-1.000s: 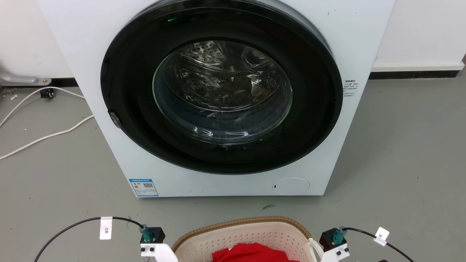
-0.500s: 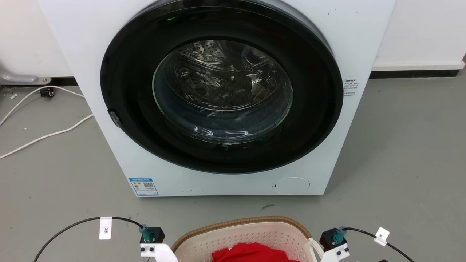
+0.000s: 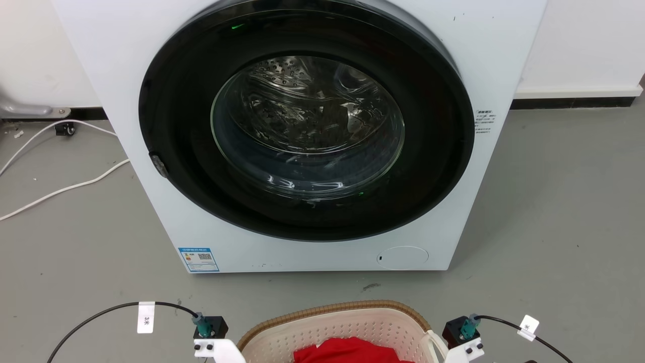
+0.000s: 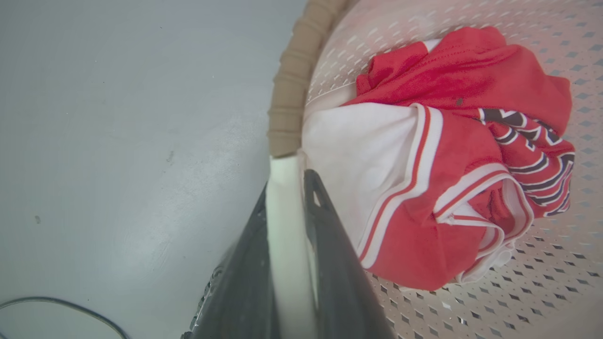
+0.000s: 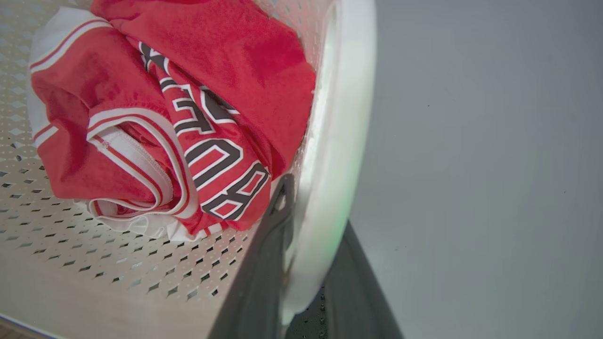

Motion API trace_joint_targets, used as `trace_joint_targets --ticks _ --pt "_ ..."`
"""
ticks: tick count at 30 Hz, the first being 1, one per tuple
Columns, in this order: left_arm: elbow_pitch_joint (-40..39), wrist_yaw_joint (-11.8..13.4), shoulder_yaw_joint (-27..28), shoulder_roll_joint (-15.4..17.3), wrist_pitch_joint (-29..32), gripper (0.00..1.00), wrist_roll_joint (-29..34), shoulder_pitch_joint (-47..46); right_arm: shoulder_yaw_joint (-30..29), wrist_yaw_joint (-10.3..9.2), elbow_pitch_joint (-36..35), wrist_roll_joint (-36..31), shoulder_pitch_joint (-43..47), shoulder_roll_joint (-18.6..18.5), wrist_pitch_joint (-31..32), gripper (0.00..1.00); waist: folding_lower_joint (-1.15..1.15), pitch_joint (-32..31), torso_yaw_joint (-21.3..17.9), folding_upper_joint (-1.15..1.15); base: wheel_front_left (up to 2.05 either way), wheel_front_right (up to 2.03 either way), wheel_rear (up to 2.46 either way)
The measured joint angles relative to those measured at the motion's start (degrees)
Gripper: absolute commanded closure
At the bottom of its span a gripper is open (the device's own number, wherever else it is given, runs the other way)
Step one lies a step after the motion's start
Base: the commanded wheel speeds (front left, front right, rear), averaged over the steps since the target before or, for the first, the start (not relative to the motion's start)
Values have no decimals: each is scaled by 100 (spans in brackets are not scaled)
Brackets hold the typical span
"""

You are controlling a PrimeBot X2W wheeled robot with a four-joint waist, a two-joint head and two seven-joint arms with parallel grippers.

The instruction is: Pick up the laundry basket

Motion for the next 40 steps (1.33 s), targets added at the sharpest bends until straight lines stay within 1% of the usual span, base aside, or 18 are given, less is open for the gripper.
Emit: trace_joint_targets --ticks 40 --pt "54 -1 -419 20 -96 100 -439 -30 0 1 1 -26 25 -1 11 100 0 -7 -16 0 0 0 0"
